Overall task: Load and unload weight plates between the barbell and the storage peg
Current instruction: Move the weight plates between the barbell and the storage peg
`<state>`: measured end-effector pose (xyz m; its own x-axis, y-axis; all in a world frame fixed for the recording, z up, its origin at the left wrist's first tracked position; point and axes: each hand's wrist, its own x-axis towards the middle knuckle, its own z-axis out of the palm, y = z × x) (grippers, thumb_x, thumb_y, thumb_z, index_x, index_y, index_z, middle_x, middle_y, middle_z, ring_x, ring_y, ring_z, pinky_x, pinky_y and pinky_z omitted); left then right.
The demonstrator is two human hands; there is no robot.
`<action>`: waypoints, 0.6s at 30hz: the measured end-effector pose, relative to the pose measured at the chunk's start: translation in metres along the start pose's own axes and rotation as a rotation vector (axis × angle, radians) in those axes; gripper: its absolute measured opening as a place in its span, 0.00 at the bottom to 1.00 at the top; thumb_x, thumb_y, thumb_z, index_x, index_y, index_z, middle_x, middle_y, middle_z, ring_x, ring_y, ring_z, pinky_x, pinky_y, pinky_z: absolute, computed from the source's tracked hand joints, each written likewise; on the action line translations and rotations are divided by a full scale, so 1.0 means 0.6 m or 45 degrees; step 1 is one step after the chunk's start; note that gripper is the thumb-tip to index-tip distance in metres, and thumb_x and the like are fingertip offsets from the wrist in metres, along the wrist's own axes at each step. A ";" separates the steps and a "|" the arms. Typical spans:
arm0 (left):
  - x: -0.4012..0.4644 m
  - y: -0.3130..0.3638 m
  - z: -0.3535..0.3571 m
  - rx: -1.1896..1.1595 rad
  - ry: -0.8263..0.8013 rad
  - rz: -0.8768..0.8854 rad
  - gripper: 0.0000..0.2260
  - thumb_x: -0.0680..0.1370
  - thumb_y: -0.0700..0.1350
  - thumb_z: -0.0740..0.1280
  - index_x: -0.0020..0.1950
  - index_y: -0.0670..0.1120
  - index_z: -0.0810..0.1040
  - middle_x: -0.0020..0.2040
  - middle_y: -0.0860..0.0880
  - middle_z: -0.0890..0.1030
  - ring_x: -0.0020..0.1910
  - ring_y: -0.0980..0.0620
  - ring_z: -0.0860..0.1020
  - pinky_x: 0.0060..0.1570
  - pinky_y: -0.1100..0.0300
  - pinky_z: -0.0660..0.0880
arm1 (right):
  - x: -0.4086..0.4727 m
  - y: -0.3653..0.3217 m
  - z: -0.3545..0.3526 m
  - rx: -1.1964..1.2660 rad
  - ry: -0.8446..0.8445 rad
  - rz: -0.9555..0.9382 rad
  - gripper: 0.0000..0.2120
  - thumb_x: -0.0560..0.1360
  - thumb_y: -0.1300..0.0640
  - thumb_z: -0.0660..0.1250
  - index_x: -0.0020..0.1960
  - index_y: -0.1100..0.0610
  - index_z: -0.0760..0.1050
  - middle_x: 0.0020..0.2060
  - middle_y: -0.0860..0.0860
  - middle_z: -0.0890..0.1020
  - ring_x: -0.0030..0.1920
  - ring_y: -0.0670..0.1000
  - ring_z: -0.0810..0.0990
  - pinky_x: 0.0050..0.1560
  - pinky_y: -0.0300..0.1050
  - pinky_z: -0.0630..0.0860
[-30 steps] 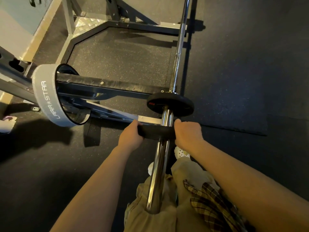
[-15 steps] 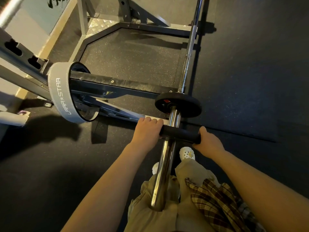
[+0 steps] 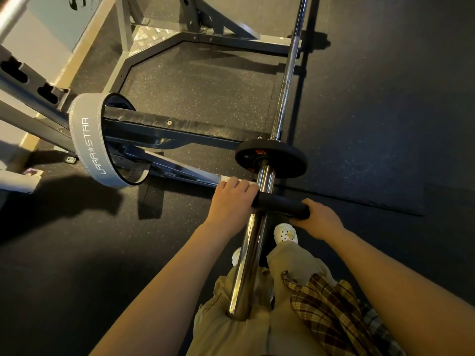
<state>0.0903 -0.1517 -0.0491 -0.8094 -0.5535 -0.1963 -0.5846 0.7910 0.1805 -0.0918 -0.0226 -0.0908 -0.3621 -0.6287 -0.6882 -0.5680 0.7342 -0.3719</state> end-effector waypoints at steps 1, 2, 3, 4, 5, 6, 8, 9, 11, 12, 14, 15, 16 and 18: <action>0.000 -0.003 -0.002 -0.045 -0.009 -0.032 0.19 0.78 0.51 0.65 0.69 0.51 0.68 0.65 0.51 0.73 0.65 0.49 0.69 0.66 0.52 0.64 | 0.000 -0.002 0.000 -0.027 0.015 -0.003 0.24 0.74 0.48 0.70 0.66 0.53 0.69 0.59 0.54 0.77 0.58 0.54 0.77 0.56 0.49 0.73; 0.003 -0.003 -0.005 -0.061 -0.021 -0.057 0.21 0.77 0.51 0.66 0.69 0.52 0.68 0.65 0.50 0.73 0.66 0.48 0.68 0.66 0.51 0.64 | -0.001 -0.003 -0.001 -0.073 0.015 -0.008 0.23 0.74 0.47 0.70 0.65 0.53 0.69 0.58 0.53 0.78 0.57 0.53 0.77 0.55 0.48 0.73; 0.011 -0.002 -0.009 -0.048 -0.039 -0.075 0.22 0.77 0.51 0.67 0.69 0.52 0.67 0.65 0.50 0.73 0.65 0.48 0.68 0.65 0.51 0.65 | -0.002 -0.005 -0.003 -0.130 0.003 -0.011 0.24 0.74 0.47 0.70 0.66 0.53 0.68 0.57 0.53 0.78 0.56 0.53 0.77 0.55 0.48 0.73; 0.023 -0.002 -0.014 -0.011 -0.078 -0.095 0.25 0.75 0.51 0.69 0.70 0.52 0.66 0.64 0.49 0.73 0.65 0.47 0.69 0.63 0.50 0.67 | -0.004 -0.008 -0.004 -0.185 -0.008 -0.015 0.24 0.74 0.46 0.69 0.66 0.54 0.68 0.57 0.53 0.78 0.56 0.53 0.77 0.54 0.48 0.74; 0.036 0.000 -0.016 0.037 -0.137 -0.113 0.27 0.74 0.50 0.70 0.70 0.52 0.65 0.63 0.49 0.74 0.64 0.45 0.71 0.62 0.50 0.68 | -0.007 -0.009 -0.004 -0.235 -0.003 -0.017 0.24 0.75 0.46 0.69 0.66 0.55 0.68 0.56 0.53 0.78 0.55 0.53 0.77 0.54 0.48 0.74; 0.049 -0.001 -0.019 0.093 -0.212 -0.125 0.27 0.73 0.50 0.72 0.70 0.53 0.66 0.61 0.48 0.75 0.63 0.45 0.72 0.62 0.49 0.69 | -0.007 -0.013 -0.004 -0.280 0.016 -0.026 0.24 0.75 0.46 0.68 0.66 0.55 0.67 0.56 0.54 0.78 0.55 0.53 0.77 0.54 0.48 0.75; 0.060 -0.008 -0.013 0.053 -0.335 -0.149 0.21 0.73 0.48 0.72 0.64 0.53 0.71 0.57 0.48 0.77 0.60 0.45 0.74 0.59 0.49 0.70 | -0.012 -0.021 -0.005 -0.390 0.047 -0.072 0.24 0.76 0.45 0.67 0.66 0.56 0.67 0.56 0.54 0.78 0.54 0.52 0.78 0.53 0.47 0.75; 0.059 -0.015 -0.007 -0.046 -0.366 -0.172 0.17 0.73 0.46 0.71 0.60 0.52 0.73 0.56 0.49 0.77 0.59 0.46 0.75 0.58 0.50 0.71 | -0.013 -0.025 -0.006 -0.446 0.063 -0.105 0.24 0.76 0.45 0.66 0.66 0.56 0.67 0.55 0.54 0.77 0.53 0.52 0.78 0.51 0.46 0.75; 0.052 -0.033 0.002 -0.208 -0.410 -0.208 0.13 0.74 0.43 0.70 0.57 0.51 0.75 0.53 0.49 0.78 0.56 0.48 0.76 0.58 0.52 0.72 | -0.013 -0.035 -0.014 -0.529 0.105 -0.176 0.23 0.76 0.45 0.66 0.66 0.55 0.67 0.54 0.53 0.78 0.50 0.50 0.77 0.47 0.44 0.73; 0.049 -0.041 0.003 -0.239 -0.436 -0.211 0.13 0.74 0.42 0.70 0.57 0.51 0.75 0.53 0.49 0.78 0.56 0.48 0.76 0.58 0.52 0.71 | -0.012 -0.040 -0.018 -0.555 0.124 -0.208 0.23 0.76 0.45 0.66 0.66 0.55 0.68 0.53 0.52 0.78 0.49 0.50 0.76 0.46 0.43 0.72; 0.046 -0.054 0.003 -0.305 -0.473 -0.233 0.15 0.73 0.41 0.71 0.58 0.51 0.75 0.54 0.48 0.78 0.57 0.48 0.75 0.58 0.53 0.70 | -0.005 -0.046 -0.025 -0.526 0.108 -0.229 0.24 0.75 0.46 0.68 0.66 0.54 0.68 0.54 0.53 0.77 0.52 0.52 0.77 0.48 0.45 0.72; 0.046 -0.058 0.003 -0.331 -0.489 -0.245 0.16 0.73 0.40 0.71 0.59 0.51 0.75 0.55 0.48 0.78 0.58 0.48 0.74 0.58 0.53 0.69 | 0.000 -0.048 -0.026 -0.410 0.059 -0.216 0.25 0.74 0.47 0.70 0.67 0.54 0.68 0.56 0.53 0.77 0.54 0.53 0.77 0.51 0.46 0.73; 0.046 -0.060 0.004 -0.342 -0.499 -0.249 0.16 0.73 0.40 0.71 0.60 0.50 0.75 0.55 0.48 0.78 0.58 0.48 0.74 0.56 0.55 0.68 | 0.005 -0.049 -0.025 -0.246 0.002 -0.194 0.25 0.73 0.49 0.71 0.67 0.53 0.68 0.57 0.53 0.77 0.57 0.53 0.76 0.55 0.48 0.73; 0.046 -0.061 0.008 -0.341 -0.502 -0.240 0.16 0.74 0.41 0.71 0.60 0.51 0.74 0.55 0.49 0.78 0.58 0.49 0.74 0.54 0.57 0.66 | 0.010 -0.045 -0.019 0.002 -0.055 -0.167 0.26 0.72 0.54 0.73 0.67 0.52 0.69 0.59 0.53 0.77 0.60 0.54 0.75 0.59 0.49 0.71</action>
<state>0.0895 -0.1944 -0.0657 -0.6362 -0.4986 -0.5887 -0.7539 0.5637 0.3374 -0.0873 -0.0492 -0.0777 -0.2527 -0.7075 -0.6600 -0.6070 0.6471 -0.4613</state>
